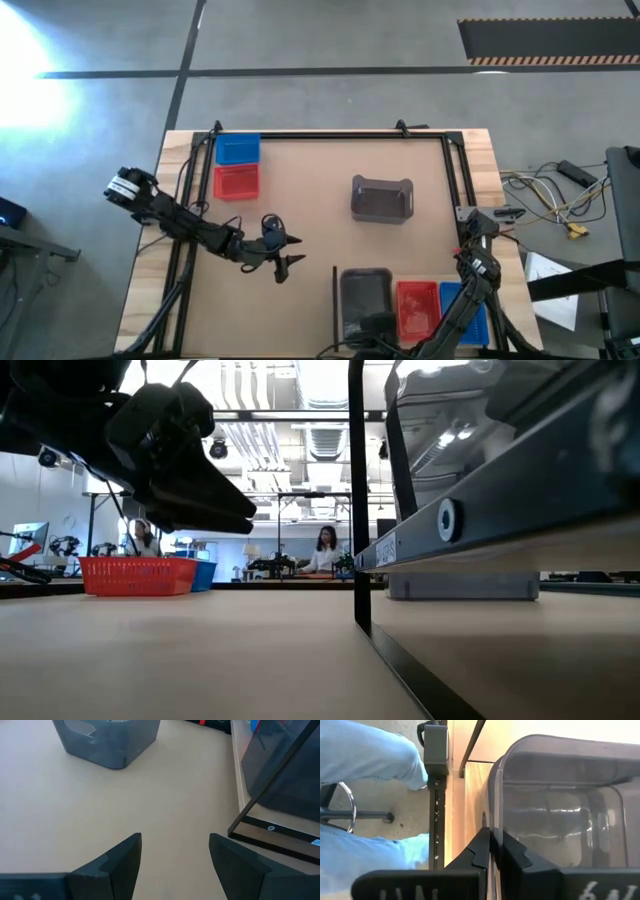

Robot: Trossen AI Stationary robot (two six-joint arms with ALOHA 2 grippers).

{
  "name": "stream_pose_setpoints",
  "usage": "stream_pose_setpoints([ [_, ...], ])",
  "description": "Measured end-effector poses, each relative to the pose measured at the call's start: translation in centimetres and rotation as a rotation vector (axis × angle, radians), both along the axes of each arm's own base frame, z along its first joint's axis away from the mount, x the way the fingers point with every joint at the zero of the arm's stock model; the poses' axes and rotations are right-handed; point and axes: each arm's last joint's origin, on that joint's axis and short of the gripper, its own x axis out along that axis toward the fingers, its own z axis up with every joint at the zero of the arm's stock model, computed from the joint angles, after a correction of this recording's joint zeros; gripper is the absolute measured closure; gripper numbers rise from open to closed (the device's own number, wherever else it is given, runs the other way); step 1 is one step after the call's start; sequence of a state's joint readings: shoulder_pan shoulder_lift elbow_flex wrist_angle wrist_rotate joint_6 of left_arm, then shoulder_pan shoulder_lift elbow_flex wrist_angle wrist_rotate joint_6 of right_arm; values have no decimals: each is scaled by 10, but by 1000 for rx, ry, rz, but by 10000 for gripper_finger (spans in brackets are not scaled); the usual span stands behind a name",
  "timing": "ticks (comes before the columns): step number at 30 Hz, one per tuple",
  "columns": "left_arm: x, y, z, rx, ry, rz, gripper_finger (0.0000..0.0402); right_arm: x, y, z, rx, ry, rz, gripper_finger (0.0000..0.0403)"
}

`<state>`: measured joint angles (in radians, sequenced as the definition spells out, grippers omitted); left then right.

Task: Stack baskets on shelf by color
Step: Adjust the stacked black bins on the shelf, then stack the red bin on top of the red bin on the shelf

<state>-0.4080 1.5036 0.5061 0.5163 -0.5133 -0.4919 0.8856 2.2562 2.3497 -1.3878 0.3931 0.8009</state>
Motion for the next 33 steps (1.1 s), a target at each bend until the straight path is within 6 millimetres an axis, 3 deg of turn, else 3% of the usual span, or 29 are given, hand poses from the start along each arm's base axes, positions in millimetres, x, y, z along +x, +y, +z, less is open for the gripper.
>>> stream_pose_setpoints([
  [6, 1, -1, 2, -2, -6, 0, 185, -5, 1, 2, -11, 13, 25, 346],
  [10, 3, -2, 10, -9, -35, -3, 185, -15, -3, 20, 6, 1, 11, 307],
  [14, 2, -1, 26, -19, -93, 17, 185, -30, -7, 42, -19, -80, -17, 288],
  [20, -8, 4, 61, 39, -139, 136, 185, -66, -7, 71, -133, -301, -48, 295],
  [27, -42, 40, 103, -51, 81, 412, 185, -92, 10, 72, -189, -512, -62, 315],
  [33, -75, 80, 108, -224, 329, 662, 185, -99, 26, 53, -185, -533, -82, 334],
])
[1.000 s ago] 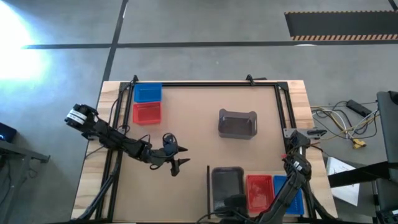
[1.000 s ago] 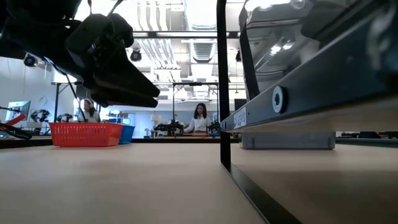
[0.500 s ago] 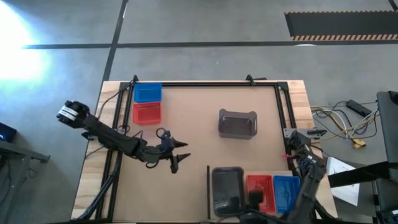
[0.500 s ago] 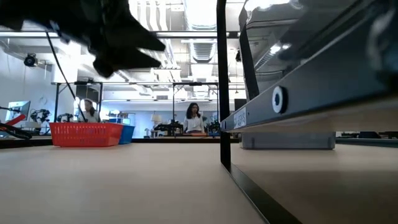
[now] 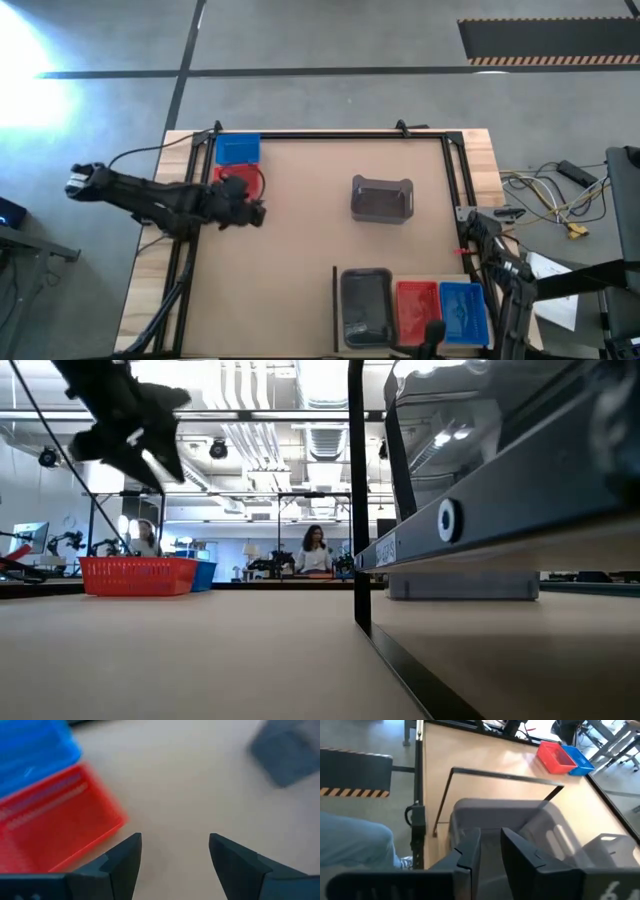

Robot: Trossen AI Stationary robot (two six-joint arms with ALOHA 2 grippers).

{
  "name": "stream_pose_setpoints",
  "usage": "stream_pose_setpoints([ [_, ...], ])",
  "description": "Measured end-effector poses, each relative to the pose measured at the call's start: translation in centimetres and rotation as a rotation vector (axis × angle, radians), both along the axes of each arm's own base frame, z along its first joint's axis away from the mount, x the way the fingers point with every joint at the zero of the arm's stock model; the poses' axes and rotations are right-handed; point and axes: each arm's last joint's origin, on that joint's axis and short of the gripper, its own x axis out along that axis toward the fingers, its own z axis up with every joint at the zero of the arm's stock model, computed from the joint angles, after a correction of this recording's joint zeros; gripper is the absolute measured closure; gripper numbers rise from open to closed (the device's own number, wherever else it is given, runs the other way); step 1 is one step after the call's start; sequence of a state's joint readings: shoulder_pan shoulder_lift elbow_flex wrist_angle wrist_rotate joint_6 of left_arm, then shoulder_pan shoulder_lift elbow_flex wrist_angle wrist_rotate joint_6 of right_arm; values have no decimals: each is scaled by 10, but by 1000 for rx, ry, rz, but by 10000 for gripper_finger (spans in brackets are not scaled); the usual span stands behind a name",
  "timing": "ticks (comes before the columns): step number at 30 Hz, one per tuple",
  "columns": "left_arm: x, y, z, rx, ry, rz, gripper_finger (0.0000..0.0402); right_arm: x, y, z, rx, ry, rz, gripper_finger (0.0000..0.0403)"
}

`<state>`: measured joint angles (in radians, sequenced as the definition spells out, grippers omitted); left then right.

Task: Stack baskets on shelf by color
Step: Stack the red bin on top of the red bin on the shelf

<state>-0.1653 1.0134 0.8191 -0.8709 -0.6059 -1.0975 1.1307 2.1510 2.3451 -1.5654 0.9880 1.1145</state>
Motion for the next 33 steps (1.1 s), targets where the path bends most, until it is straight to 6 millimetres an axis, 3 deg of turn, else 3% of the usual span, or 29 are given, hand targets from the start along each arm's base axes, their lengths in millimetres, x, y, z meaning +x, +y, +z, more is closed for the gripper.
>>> stream_pose_setpoints([
  [3, -3, 17, -9, -91, 45, 72, 185, -4, 8, -11, -2, 2, 1, 341],
  [9, 4, 50, -27, -93, 165, 205, 185, -11, 17, -23, -1, 3, 3, 350],
  [20, 40, 92, -74, -139, 345, 200, 193, -20, 22, -23, -3, -3, 27, 351],
  [27, 55, 99, -94, -147, 485, 122, 276, -26, 24, -23, -1, -5, 41, 351],
  [31, 67, 93, -93, -127, 525, -8, 363, -26, 22, -19, -1, -5, 40, 351],
  [33, 74, 86, -87, -104, 521, -84, 385, -24, 19, -15, -13, -1, 46, 351],
])
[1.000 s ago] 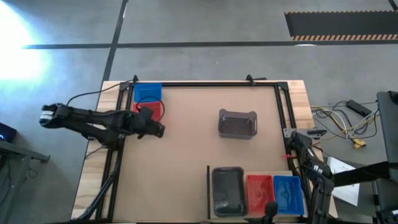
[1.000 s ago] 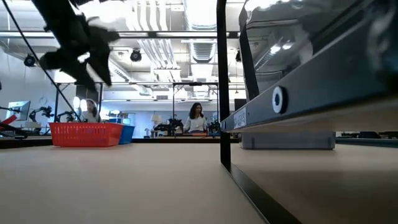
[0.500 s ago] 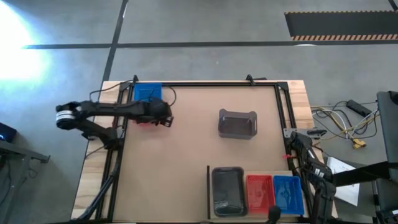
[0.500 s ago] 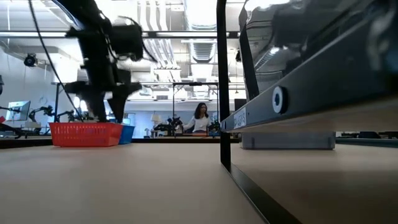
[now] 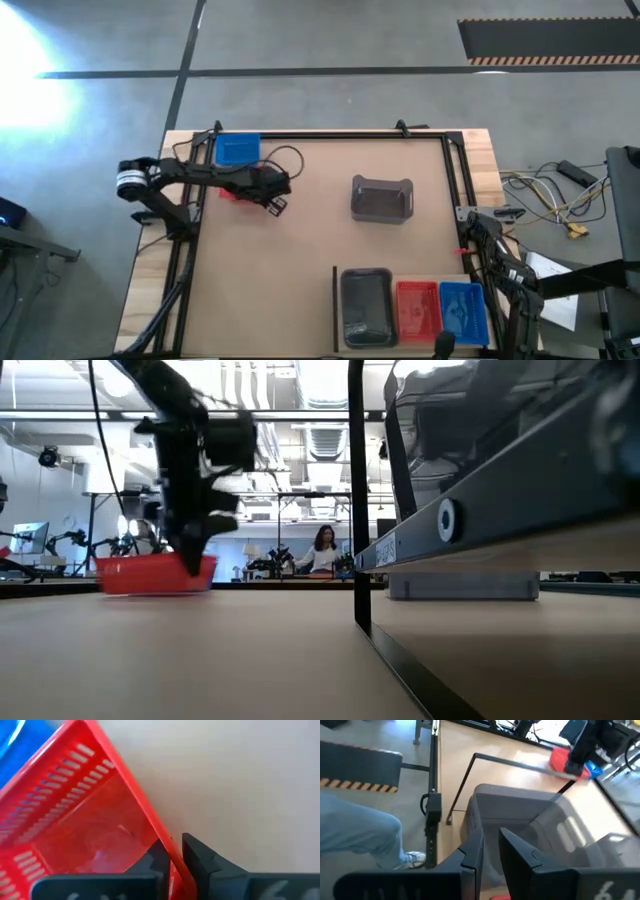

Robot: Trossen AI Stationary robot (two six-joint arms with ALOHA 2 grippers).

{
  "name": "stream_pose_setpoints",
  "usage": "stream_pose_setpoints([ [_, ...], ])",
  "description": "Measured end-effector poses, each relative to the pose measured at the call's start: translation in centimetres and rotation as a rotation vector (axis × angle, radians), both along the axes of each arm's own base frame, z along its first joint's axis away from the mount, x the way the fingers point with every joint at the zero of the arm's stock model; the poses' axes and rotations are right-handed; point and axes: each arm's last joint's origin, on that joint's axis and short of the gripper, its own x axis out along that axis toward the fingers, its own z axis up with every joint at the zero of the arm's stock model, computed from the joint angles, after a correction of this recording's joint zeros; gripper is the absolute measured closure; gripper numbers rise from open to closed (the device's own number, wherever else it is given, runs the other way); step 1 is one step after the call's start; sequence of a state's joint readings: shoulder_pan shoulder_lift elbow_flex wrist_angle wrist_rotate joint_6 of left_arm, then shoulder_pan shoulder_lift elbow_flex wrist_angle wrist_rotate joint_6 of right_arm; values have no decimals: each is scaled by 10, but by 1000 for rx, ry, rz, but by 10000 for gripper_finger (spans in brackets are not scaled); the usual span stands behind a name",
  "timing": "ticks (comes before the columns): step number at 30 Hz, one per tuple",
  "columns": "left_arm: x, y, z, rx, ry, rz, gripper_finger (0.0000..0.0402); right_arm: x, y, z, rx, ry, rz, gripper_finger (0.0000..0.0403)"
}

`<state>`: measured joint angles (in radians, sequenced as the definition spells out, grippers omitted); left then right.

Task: Stack baskets on shelf by color
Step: Stack the red bin on top of the red bin on the shelf

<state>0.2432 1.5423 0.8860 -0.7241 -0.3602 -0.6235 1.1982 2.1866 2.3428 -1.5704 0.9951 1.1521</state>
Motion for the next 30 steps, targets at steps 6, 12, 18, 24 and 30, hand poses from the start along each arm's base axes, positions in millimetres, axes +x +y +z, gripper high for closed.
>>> stream_pose_setpoints([
  [6, 30, -41, 38, 40, -98, -297, 386, 12, -15, 14, -42, 91, 40, 351],
  [12, 54, -104, 91, 114, -209, -686, 389, 27, -45, 23, -117, 173, 47, 351],
  [18, 59, -155, 130, 227, -312, -915, 390, 44, -100, 37, -173, 215, -17, 351],
  [24, 59, -171, 143, 283, -383, -961, 391, 83, -159, 57, -182, 244, 52, 351],
  [30, 60, -170, 138, 293, -386, -965, 391, 134, -208, 69, -258, 244, 219, 310],
])
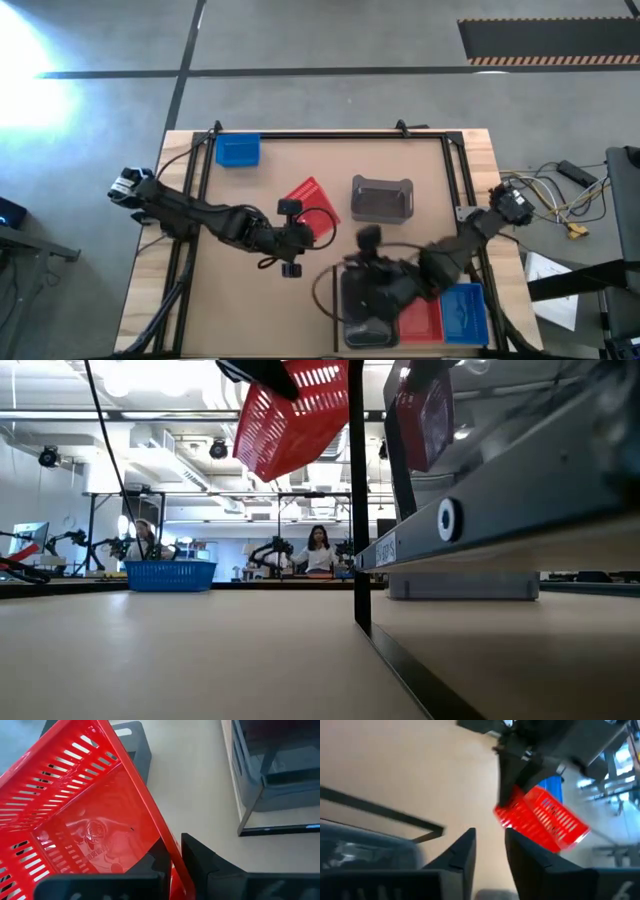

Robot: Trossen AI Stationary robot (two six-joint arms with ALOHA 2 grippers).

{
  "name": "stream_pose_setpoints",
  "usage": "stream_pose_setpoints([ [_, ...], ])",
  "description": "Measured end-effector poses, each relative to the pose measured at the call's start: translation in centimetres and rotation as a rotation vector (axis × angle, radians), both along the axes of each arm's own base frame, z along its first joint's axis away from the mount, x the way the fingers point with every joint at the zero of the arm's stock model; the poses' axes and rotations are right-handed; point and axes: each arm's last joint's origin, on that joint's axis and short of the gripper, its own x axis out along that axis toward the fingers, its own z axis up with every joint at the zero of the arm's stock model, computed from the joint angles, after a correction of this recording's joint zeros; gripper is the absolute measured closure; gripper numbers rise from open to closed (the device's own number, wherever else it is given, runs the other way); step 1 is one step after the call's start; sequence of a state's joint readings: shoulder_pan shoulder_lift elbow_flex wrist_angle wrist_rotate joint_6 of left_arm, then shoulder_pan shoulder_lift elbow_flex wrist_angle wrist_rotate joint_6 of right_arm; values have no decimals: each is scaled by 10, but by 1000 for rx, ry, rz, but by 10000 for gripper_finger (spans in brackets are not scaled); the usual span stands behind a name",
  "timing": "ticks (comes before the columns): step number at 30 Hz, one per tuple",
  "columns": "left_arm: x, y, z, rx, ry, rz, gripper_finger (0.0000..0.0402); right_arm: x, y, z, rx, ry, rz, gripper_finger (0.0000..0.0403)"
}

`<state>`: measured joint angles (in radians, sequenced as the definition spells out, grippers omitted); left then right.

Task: Stack baskets on shelf by color
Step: Stack the red bin on top of the red bin on the shelf

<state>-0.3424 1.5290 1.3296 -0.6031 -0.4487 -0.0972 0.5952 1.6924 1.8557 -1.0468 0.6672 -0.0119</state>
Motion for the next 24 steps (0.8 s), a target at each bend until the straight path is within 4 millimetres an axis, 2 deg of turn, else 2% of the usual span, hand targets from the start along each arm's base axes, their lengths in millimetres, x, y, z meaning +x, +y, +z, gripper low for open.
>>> stream_pose_setpoints([
  [6, 0, 0, -3, 0, 1, -2, 391, 25, -37, 5, -58, 21, 17, 251],
  [9, 0, 0, -3, 0, 1, -2, 391, 33, -49, 4, -93, 40, 33, 241],
  [14, -1, -2, -4, 5, 4, -12, 391, 44, -62, -3, -99, 70, 67, 246],
  [19, -1, -4, -3, 5, -2, -19, 390, 52, -84, -10, -105, 108, 42, 258],
  [24, -1, -5, -3, 21, 2, -39, 389, 55, -93, -12, -62, 130, 58, 277],
])
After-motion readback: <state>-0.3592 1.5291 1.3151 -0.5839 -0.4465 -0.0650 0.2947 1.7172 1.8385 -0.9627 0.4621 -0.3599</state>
